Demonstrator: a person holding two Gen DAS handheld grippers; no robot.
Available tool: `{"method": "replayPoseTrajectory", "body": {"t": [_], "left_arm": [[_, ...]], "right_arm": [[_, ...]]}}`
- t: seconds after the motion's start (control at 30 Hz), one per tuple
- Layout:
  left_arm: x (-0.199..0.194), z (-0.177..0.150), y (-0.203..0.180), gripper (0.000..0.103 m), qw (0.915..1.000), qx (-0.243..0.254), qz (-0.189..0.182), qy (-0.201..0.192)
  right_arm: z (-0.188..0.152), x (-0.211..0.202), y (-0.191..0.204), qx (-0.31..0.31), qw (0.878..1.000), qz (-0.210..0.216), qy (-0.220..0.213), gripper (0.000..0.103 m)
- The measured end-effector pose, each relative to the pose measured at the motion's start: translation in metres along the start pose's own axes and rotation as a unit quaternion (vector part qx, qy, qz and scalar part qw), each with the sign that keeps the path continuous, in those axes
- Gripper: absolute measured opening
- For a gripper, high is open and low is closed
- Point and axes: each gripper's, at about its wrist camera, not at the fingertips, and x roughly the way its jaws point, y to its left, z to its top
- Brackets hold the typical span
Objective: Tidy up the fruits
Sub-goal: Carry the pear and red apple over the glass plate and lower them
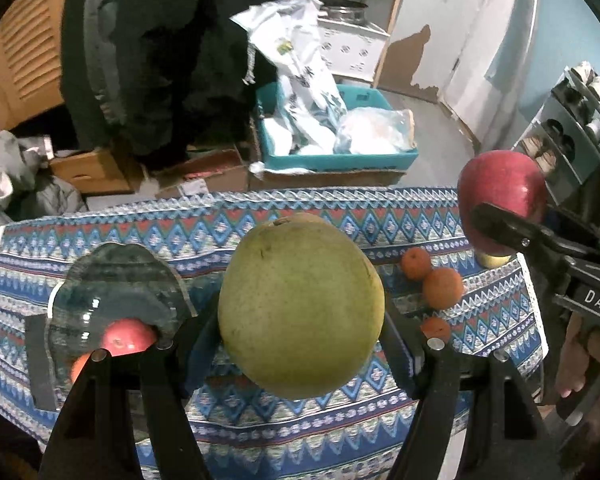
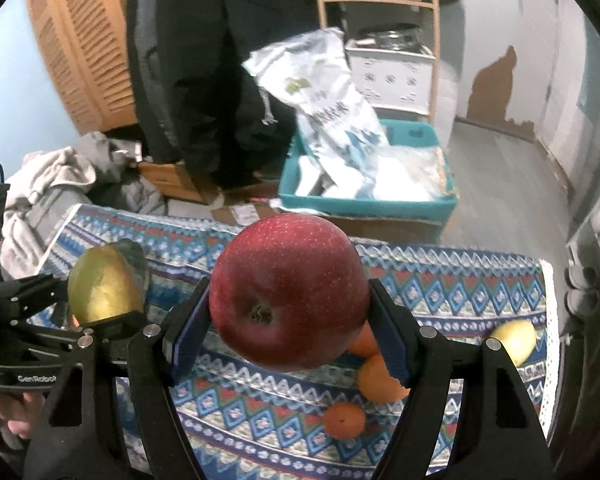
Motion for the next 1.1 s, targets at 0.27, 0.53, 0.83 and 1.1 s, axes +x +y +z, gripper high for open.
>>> {"method": "replayPoseTrajectory", "body": {"t": [0.27, 0.53, 0.83, 1.1], "left_arm": [[-0.025, -0.006, 0.036, 0.074, 0.9997, -0.010, 0.014, -0.017], [-0.028, -0.014, 0.073, 0.074, 0.9987, -0.041, 0.027, -0.015], [-0.026, -0.026, 0.114, 0.074, 0.9965, -0.063, 0.050, -0.020], [-0.016, -0.037, 0.147, 0.074, 0.9942, -0.088, 0.062, -0.011]], "right_arm": [[0.013, -0.002, 0.037, -0.024, 0.999, 0.022, -0.009, 0.075], [0.020, 0.013, 0.071, -0.044, 0.998, 0.044, -0.001, 0.075], [0.026, 0.038, 0.113, -0.069, 0.995, 0.070, 0.015, 0.075], [0.027, 0.067, 0.150, -0.086, 0.991, 0.095, 0.038, 0.075]]}}
